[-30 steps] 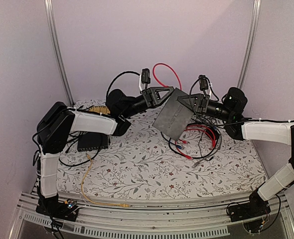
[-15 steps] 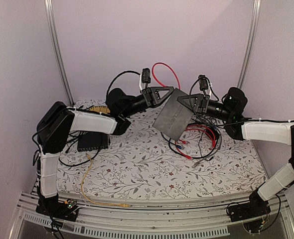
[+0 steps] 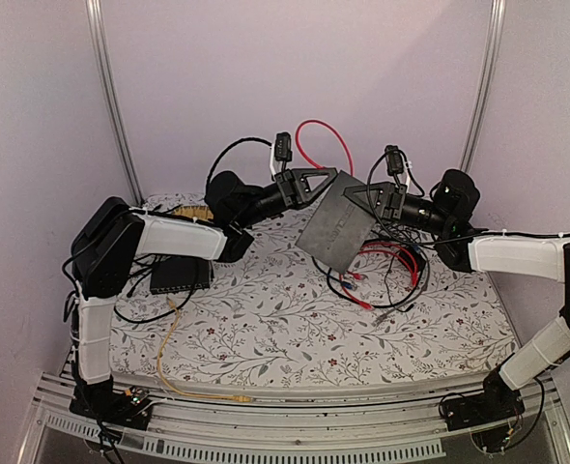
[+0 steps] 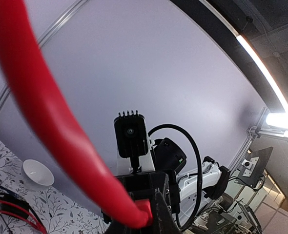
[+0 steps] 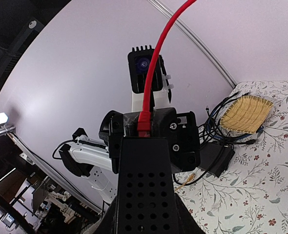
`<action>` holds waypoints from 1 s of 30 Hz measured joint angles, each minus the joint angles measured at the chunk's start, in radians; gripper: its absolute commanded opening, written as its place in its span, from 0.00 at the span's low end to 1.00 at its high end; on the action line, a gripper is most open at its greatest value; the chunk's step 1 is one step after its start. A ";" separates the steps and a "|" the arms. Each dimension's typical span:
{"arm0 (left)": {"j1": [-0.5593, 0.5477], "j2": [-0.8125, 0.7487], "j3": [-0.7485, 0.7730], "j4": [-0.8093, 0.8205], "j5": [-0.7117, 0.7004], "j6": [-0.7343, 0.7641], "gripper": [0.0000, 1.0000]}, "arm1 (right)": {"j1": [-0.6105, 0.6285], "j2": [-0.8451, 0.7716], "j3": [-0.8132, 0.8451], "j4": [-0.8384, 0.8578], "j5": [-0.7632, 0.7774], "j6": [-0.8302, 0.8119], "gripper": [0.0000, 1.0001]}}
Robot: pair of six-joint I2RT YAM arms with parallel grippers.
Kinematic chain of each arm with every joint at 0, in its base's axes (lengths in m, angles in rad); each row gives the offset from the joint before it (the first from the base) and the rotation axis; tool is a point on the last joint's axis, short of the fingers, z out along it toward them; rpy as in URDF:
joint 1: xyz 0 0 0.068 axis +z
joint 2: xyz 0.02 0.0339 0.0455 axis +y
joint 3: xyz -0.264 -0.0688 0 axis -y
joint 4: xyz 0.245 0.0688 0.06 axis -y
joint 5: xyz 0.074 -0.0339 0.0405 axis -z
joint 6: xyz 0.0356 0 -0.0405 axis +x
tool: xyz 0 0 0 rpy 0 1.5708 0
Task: Pull the plug from the switch port
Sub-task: Pull the connector from the switch port.
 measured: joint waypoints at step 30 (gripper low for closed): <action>-0.006 -0.037 -0.034 -0.064 -0.037 0.056 0.00 | 0.000 -0.001 0.010 -0.049 0.000 -0.059 0.01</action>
